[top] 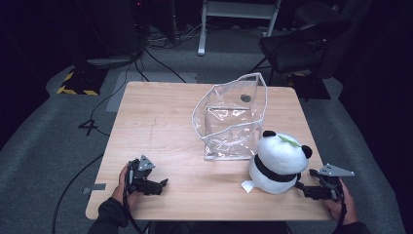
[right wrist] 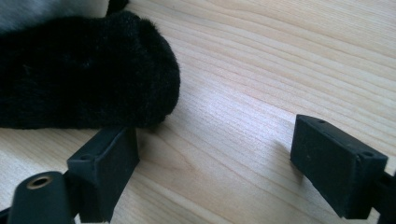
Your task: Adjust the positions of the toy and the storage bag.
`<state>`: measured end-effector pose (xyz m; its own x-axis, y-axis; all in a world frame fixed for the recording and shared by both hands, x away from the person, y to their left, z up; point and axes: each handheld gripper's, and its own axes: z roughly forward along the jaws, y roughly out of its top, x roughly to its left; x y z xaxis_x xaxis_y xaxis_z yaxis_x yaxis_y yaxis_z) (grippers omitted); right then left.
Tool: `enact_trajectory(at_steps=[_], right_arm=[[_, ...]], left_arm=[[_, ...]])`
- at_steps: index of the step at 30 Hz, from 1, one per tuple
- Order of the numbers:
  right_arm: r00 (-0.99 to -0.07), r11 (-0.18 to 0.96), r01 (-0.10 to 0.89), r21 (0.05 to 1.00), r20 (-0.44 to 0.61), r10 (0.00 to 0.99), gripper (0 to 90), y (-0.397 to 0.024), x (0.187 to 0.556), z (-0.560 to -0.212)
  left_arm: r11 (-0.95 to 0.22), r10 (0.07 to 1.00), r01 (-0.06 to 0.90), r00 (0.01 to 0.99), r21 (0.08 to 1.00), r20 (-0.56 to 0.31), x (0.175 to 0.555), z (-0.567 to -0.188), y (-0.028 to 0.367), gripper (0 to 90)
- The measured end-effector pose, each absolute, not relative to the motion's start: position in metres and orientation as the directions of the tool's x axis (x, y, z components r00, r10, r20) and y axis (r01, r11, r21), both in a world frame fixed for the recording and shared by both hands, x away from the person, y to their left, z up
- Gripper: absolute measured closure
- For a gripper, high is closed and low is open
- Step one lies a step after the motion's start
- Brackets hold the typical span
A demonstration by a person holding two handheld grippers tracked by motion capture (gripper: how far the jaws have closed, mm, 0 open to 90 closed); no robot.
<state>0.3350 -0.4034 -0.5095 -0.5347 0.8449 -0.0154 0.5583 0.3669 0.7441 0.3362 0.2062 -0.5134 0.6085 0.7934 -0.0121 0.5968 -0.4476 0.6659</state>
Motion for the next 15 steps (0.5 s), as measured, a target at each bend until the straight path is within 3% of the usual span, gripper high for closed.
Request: enact_trajectory(at_steps=[15], right_arm=[[-0.544, 0.378, 0.556, 0.74, -0.019, 0.839, 14.6, -0.4045, 0.3351, -0.5091]], left_arm=[[-0.449, 0.791, 0.594, 0.612, 0.667, -0.012, 0.3335, -0.5135, 0.2058, 0.4]])
